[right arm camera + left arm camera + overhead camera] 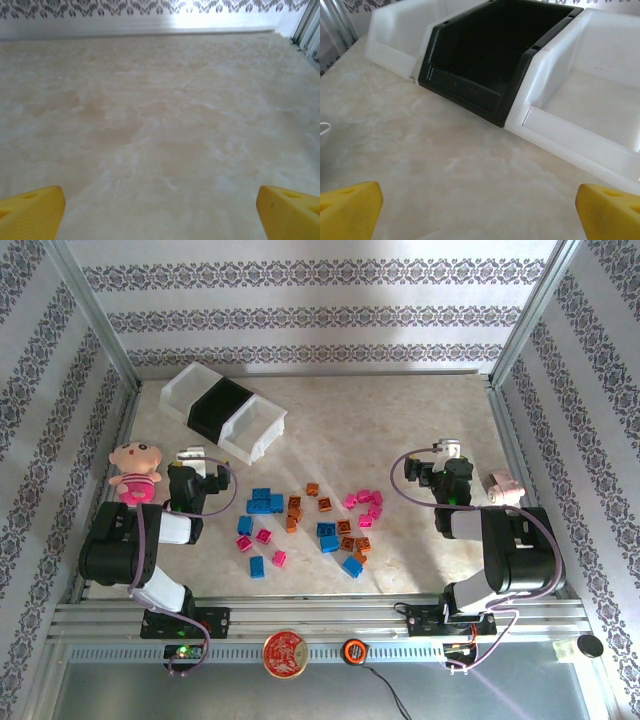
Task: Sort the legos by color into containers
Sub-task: Move the container to the top-center of the table.
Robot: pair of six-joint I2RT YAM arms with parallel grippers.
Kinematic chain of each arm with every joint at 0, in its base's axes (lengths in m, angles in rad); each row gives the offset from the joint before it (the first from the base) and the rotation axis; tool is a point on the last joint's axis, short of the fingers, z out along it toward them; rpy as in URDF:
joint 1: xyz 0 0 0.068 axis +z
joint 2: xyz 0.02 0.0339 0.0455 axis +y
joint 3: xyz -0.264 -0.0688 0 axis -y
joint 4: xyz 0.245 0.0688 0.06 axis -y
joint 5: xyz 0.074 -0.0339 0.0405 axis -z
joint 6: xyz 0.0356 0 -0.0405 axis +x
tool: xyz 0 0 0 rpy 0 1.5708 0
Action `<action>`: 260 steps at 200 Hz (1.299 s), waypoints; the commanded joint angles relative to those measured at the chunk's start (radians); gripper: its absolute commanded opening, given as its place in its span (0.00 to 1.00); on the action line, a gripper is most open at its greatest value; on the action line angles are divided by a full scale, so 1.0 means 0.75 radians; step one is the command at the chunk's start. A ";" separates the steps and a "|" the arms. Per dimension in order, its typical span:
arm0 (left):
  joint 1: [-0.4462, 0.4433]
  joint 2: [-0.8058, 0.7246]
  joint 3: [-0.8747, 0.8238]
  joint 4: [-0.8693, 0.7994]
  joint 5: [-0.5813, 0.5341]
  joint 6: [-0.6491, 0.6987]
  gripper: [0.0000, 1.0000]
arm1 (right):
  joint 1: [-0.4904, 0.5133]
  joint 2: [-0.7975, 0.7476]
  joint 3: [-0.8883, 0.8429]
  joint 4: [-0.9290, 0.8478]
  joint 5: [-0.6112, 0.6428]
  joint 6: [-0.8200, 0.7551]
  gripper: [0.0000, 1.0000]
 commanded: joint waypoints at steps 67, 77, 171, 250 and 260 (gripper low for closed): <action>-0.038 -0.583 -0.077 -0.012 -0.326 -0.566 0.99 | 0.047 -0.334 0.223 -0.653 0.564 0.488 0.98; -0.028 -0.600 -0.108 0.092 -0.278 -0.697 0.99 | 0.014 -0.368 0.239 -0.774 0.550 0.758 0.98; 0.096 -0.334 0.290 -0.094 0.702 -1.136 0.99 | 0.037 -0.202 0.363 -0.847 -0.280 0.848 0.98; 0.011 0.013 1.183 -1.801 0.360 -0.404 0.95 | 0.156 -0.079 0.422 -0.920 -0.307 0.796 0.98; 0.005 0.094 1.280 -1.889 0.305 -0.347 0.94 | 0.160 -0.075 0.434 -0.940 -0.305 0.787 0.98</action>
